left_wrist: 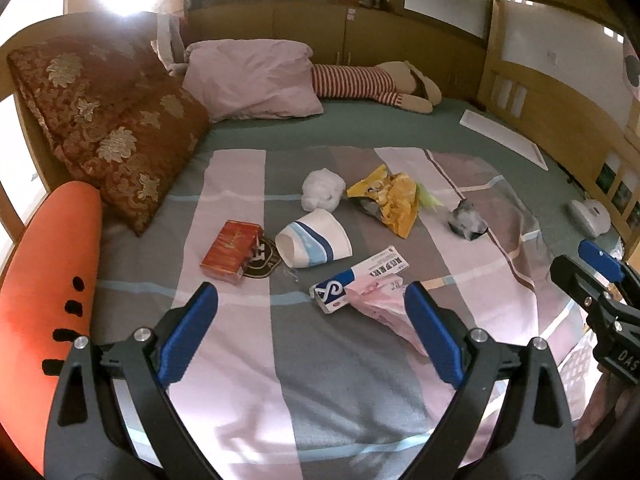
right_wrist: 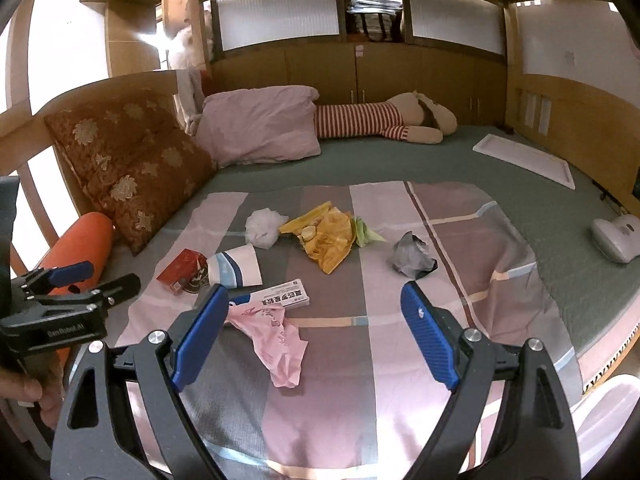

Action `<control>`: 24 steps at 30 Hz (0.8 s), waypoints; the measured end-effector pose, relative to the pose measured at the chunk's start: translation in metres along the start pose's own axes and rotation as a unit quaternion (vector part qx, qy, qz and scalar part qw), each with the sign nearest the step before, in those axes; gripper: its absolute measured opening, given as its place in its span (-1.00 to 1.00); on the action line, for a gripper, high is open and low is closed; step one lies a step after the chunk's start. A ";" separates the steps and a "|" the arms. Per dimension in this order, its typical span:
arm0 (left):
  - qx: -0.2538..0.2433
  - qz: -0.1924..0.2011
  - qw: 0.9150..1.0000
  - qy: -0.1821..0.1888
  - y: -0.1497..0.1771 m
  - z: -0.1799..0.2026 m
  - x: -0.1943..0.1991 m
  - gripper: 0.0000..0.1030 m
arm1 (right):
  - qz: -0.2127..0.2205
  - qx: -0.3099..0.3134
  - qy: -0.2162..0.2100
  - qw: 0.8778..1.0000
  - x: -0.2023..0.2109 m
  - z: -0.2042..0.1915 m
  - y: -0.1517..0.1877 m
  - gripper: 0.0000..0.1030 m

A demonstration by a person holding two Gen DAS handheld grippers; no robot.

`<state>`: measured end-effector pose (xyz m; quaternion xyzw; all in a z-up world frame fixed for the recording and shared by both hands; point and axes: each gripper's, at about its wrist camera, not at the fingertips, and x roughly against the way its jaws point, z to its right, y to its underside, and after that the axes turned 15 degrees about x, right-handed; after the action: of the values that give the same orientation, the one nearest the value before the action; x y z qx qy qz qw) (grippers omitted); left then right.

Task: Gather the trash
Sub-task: 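Return both tools over the bed toward the chip bag and green paper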

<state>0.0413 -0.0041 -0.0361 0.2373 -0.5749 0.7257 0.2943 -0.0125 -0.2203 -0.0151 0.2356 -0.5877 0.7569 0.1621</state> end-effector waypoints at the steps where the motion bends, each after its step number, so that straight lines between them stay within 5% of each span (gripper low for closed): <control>1: -0.001 -0.001 1.000 0.000 0.001 0.001 0.000 0.83 | 0.000 0.002 0.000 1.000 0.000 -0.001 0.000 0.67; 24: -0.002 -0.002 1.000 0.003 0.002 0.001 -0.001 0.83 | -0.018 -0.013 0.007 1.000 -0.027 0.022 -0.007 0.67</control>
<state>0.0412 -0.0059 -0.0378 0.2356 -0.5747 0.7247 0.2984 0.0171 -0.2386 -0.0200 0.2389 -0.5917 0.7480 0.1826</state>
